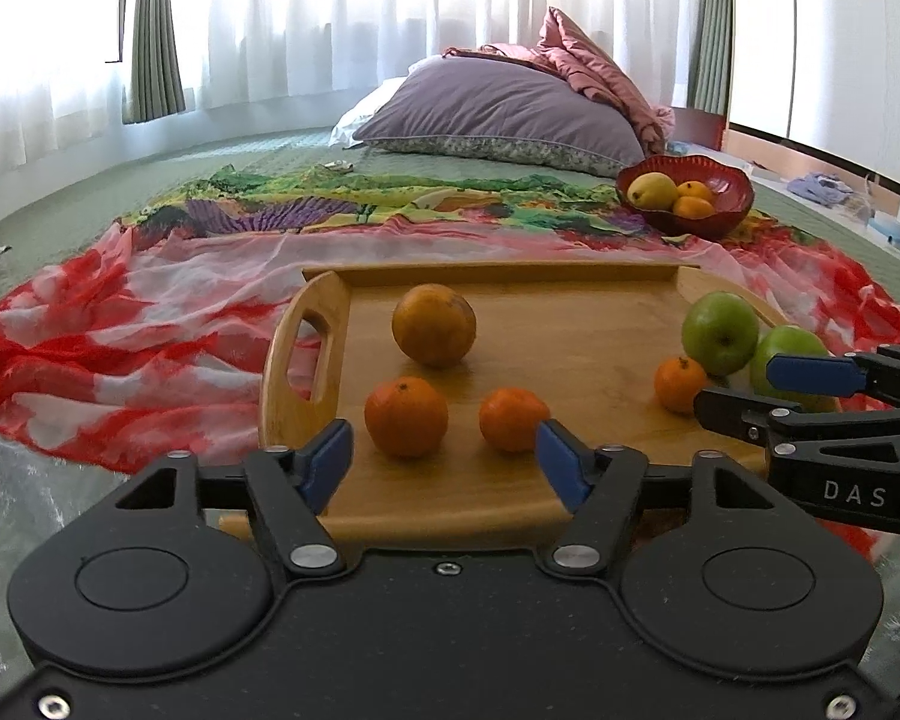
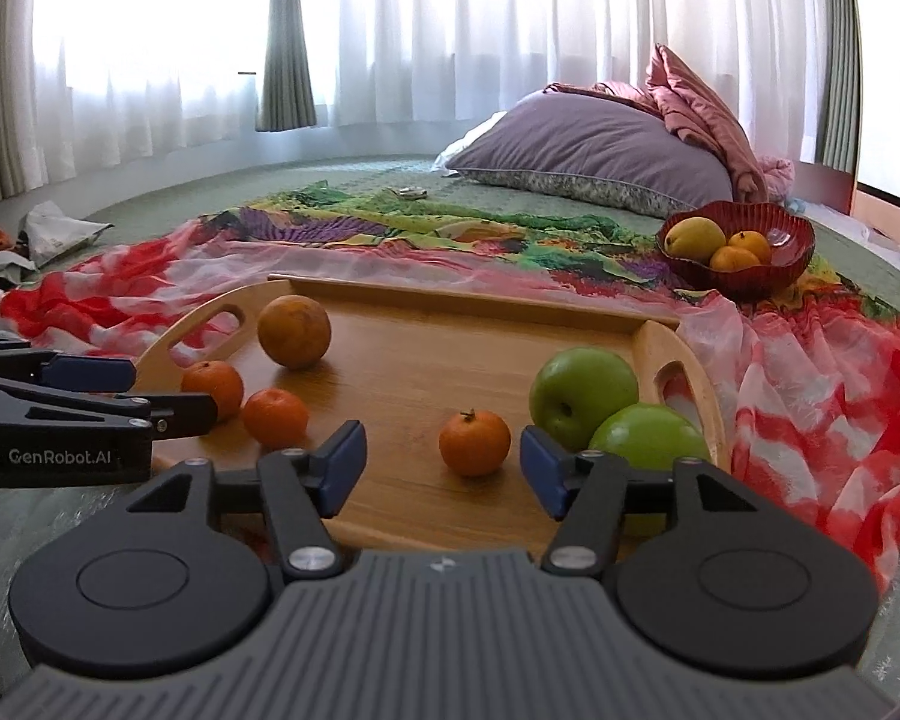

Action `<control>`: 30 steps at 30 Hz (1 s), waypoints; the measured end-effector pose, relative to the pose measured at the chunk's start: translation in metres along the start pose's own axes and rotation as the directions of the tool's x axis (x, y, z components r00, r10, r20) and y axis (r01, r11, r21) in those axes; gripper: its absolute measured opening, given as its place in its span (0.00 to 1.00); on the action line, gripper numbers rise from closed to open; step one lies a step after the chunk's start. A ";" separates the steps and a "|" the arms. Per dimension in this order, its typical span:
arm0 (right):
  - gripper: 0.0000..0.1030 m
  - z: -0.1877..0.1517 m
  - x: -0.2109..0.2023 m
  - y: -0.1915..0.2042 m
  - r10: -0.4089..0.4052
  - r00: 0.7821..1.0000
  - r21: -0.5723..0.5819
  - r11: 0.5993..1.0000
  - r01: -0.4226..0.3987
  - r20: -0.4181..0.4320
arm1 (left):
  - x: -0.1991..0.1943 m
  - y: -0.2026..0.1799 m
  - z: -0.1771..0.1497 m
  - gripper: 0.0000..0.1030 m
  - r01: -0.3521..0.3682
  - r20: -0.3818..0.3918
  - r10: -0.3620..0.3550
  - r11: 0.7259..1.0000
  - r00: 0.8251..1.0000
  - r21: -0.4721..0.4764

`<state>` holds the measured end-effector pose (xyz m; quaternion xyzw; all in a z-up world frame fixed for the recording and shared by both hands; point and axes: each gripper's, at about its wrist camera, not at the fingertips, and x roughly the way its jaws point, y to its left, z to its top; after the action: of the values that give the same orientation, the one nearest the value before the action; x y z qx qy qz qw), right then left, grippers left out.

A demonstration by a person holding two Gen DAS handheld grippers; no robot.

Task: Organize fruits
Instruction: 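Move both grippers back to the dates and grasp a brown date with the left gripper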

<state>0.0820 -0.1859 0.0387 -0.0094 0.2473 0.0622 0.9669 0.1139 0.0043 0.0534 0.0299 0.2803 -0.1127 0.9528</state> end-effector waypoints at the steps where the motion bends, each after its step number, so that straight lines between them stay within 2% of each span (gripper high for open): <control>1: 0.73 -0.002 -0.003 0.000 0.002 1.000 -0.004 1.000 -0.002 0.001 | -0.002 -0.001 -0.002 0.81 0.002 0.003 -0.002 1.000 1.000 -0.002; 10: 0.78 -0.017 -0.021 -0.001 0.022 1.000 -0.058 0.998 -0.022 -0.013 | -0.024 -0.015 -0.015 0.85 0.038 0.029 -0.040 0.997 0.999 0.062; 18: 0.77 -0.034 -0.031 0.000 0.074 0.996 -0.092 0.993 -0.078 -0.046 | -0.030 -0.030 -0.030 0.85 0.072 0.008 -0.074 0.989 0.997 0.129; 21: 0.74 -0.039 -0.035 0.001 0.078 0.995 -0.116 0.990 -0.084 -0.054 | -0.034 -0.034 -0.036 0.75 0.134 -0.014 -0.133 0.980 0.991 0.146; 23: 0.73 -0.041 -0.037 0.001 0.084 0.995 -0.121 0.988 -0.091 -0.059 | -0.035 -0.038 -0.039 0.65 0.180 -0.031 -0.177 0.971 0.984 0.155; 25: 0.72 -0.042 -0.038 -0.001 0.085 0.994 -0.117 0.989 -0.091 -0.062 | -0.034 -0.043 -0.041 0.49 0.218 -0.058 -0.211 0.961 0.976 0.169; 30: 0.68 -0.042 -0.040 -0.009 0.082 0.994 -0.093 0.992 -0.088 -0.069 | -0.030 -0.054 -0.048 0.41 0.274 -0.097 -0.260 0.942 0.961 0.196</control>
<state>0.0279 -0.2020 0.0208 -0.0472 0.2755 0.1148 0.9532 0.0520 -0.0367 0.0297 0.0946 0.3015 -0.2682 0.9101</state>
